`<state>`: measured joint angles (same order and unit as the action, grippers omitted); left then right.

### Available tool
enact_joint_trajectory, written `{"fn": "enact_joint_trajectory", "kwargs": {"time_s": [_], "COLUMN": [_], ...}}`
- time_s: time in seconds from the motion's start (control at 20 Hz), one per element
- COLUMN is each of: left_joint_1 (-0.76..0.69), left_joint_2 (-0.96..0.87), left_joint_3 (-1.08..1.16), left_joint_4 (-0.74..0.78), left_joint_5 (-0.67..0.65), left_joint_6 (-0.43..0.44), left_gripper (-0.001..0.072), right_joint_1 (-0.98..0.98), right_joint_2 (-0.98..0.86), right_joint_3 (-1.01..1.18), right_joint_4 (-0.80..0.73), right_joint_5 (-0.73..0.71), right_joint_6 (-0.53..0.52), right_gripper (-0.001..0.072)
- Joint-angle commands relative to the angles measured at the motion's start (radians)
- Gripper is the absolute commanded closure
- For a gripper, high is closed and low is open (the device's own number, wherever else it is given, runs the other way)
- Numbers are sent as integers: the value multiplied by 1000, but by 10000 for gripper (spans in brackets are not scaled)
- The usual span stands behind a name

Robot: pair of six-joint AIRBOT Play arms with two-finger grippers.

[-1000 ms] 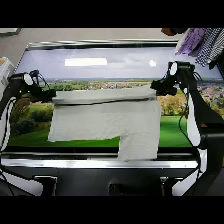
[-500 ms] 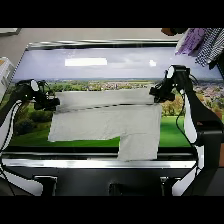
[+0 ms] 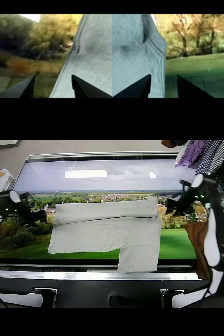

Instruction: Fold the clothes and pants, and hang the long-sleeved shirts on hangers.

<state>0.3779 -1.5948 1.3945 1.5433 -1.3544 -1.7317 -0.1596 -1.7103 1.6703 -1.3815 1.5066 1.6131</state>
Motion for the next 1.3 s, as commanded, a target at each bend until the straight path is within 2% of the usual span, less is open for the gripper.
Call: {"fn": "enact_joint_trajectory", "kwargs": {"time_s": [0.0, 0.05, 0.15, 0.3, 0.45, 0.7, 0.8, 1.05, 1.15, 1.25], "left_joint_1": [95, 113, 133, 130, 119, 117, 117, 120, 120, 127], "left_joint_2": [134, 161, 185, 183, 183, 182, 182, 182, 182, 187], "left_joint_3": [-138, -179, -230, -245, -245, -245, -245, -245, -255, -291], "left_joint_4": [-66, -66, -66, -68, -68, -68, -67, -68, -67, -68], "left_joint_5": [-14, -14, -15, -16, -18, -18, -51, -52, -51, -51], "left_joint_6": [4, 4, 4, 4, 4, 4, 4, 4, 8, 27], "left_gripper": [190, 190, 190, 191, 190, 190, 190, 190, 190, 190], "right_joint_1": [-130, -152, -189, -209, -209, -209, -209, -209, -209, -209], "right_joint_2": [201, 264, 360, 412, 413, 413, 413, 413, 413, 413], "right_joint_3": [-322, -449, -664, -872, -981, -1064, -1095, -1149, -1174, -1191], "right_joint_4": [171, 171, 188, 305, 370, 375, 394, 468, 488, 515], "right_joint_5": [-8, -36, -101, -95, -94, -116, -122, -140, -142, -142], "right_joint_6": [-139, -163, -204, -295, -352, -368, -373, -375, -375, -386], "right_gripper": [323, 321, 253, 254, 255, 258, 293, 307, 432, 464]}}
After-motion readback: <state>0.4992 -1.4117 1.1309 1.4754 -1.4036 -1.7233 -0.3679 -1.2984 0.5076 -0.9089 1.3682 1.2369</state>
